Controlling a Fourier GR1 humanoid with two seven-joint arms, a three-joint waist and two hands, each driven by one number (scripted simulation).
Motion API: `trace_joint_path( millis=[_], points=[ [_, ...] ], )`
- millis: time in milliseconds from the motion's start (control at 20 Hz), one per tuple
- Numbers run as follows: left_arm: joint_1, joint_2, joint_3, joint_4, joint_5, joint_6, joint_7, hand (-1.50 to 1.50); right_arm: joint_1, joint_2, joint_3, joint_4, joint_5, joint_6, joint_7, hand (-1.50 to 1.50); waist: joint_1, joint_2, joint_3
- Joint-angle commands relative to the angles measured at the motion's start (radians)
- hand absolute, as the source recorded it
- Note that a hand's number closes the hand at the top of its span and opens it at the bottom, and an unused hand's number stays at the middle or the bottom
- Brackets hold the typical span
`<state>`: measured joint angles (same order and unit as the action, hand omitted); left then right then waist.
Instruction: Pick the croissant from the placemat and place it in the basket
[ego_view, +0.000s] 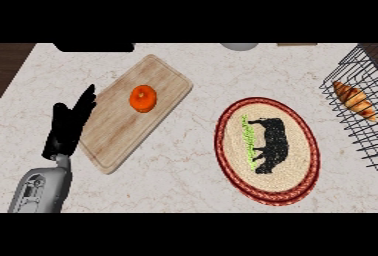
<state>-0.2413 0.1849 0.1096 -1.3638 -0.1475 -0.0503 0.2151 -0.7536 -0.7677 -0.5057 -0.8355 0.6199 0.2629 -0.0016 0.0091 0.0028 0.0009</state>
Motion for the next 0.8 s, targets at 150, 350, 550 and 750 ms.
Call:
trace_joint_path(
  millis=[150,350,550,750],
  points=[
    [0.078,-0.036,-0.044,-0.107,-0.022,0.020,0.039,0.00,-0.019,-0.058,-0.115,-0.002,-0.065,-0.117,0.022,-1.50,-0.001,-0.006,-0.001],
    [0.033,0.006,0.007,-0.032,0.016,-0.019,0.000,0.00,-0.002,-0.101,-0.199,0.117,-0.109,-0.183,-0.007,-1.50,-0.002,0.000,-0.001],
    [0.037,-0.041,-0.036,-0.056,-0.014,0.015,0.025,0.00,0.040,-0.274,-0.315,0.227,-0.180,-0.103,-0.052,-1.50,-0.009,0.001,0.001],
    [0.066,0.024,0.013,-0.076,0.018,-0.030,0.016,0.00,0.190,-0.328,-0.364,0.306,-0.220,-0.035,-0.144,-1.50,-0.010,-0.002,0.001]
  ],
)
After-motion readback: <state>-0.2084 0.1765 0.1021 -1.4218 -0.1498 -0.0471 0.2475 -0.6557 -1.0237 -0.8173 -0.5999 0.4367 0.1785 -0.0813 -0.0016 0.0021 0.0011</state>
